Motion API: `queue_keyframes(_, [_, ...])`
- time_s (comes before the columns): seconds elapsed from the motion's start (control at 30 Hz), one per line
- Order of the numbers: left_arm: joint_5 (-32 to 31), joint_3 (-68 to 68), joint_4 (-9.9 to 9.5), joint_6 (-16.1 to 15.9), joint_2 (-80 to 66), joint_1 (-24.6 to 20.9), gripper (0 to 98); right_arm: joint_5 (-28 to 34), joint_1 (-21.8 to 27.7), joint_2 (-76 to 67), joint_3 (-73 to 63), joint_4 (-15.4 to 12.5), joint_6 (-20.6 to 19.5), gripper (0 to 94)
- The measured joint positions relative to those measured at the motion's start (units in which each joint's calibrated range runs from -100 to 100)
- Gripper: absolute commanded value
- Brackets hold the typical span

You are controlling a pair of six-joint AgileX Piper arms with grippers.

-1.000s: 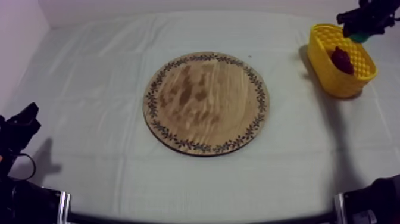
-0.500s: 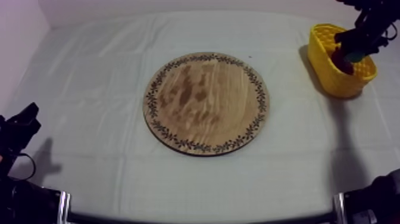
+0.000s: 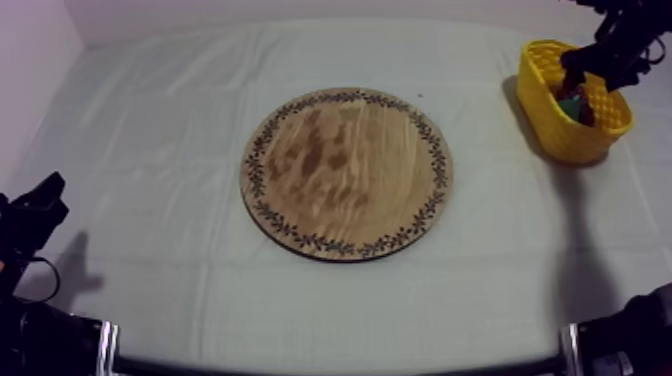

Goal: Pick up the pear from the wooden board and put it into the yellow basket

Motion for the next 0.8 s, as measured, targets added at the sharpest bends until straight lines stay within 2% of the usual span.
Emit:
queue_keyframes(0.37, [0.0, 0.0, 0.0, 0.0, 0.0, 0.0, 0.1, -16.3, -1.9, -25.3, 20.8, 3.0, -2.2, 56.2])
queue_keyframes(0.5, [0.0, 0.0, 0.0, 0.0, 0.0, 0.0, 0.1, -20.3, -2.7, -35.5, 29.9, 3.0, -2.4, 54.2])
queue_keyframes(0.67, [0.0, 0.0, 0.0, 0.0, 0.0, 0.0, 0.1, -22.0, -3.9, -49.1, 40.2, 0.8, -0.5, 51.6])
queue_keyframes(0.8, [0.0, 0.0, 0.0, 0.0, 0.0, 0.0, 0.1, -22.4, -4.2, -60.4, 48.5, -2.2, 2.4, 50.3])
